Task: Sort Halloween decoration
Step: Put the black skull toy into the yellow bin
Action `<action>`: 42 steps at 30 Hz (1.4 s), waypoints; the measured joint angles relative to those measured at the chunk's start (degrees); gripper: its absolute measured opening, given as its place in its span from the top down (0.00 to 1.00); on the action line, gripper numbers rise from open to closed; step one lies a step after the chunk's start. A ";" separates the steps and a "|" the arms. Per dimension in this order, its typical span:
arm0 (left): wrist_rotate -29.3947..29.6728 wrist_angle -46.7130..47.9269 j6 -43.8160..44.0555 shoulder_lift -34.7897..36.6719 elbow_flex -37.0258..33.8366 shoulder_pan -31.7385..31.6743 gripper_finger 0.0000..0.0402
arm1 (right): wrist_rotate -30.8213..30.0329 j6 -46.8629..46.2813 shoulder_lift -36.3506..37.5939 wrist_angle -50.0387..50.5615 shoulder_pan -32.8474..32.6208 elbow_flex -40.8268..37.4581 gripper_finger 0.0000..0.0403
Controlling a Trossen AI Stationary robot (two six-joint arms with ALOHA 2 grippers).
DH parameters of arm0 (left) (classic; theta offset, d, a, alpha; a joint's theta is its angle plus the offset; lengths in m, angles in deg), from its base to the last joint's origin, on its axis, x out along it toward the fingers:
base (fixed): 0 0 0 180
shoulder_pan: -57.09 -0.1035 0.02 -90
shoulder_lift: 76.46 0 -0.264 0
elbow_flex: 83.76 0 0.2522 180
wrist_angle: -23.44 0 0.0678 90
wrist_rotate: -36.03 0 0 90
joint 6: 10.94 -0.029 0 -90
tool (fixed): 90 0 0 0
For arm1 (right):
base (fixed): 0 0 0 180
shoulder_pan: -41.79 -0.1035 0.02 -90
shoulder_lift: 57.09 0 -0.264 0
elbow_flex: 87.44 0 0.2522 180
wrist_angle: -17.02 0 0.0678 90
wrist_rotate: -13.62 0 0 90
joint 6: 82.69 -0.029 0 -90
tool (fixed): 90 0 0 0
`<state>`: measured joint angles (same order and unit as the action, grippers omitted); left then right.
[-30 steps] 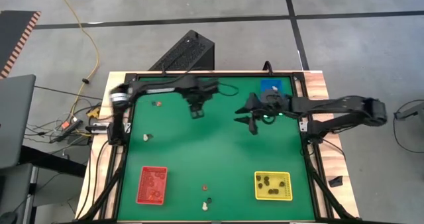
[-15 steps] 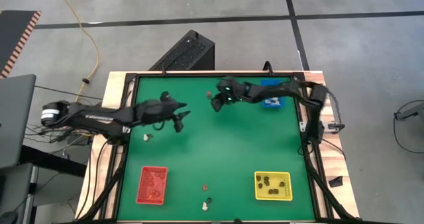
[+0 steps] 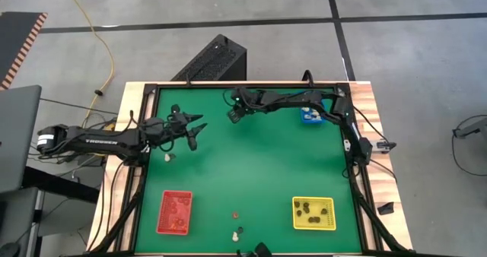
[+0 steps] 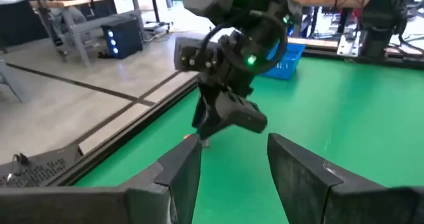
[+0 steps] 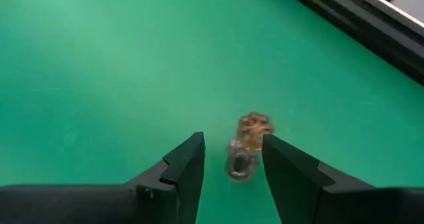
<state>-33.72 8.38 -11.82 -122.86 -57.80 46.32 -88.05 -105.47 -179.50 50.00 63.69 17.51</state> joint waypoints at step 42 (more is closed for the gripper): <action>-12.66 66.40 35.09 -2.25 15.15 1.29 0.59 | 9.96 22.79 24.14 23.62 -8.41 -3.65 0.59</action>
<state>-46.37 74.78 23.28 -125.11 -42.64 47.62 -78.08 -82.68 -155.35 73.62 55.28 13.85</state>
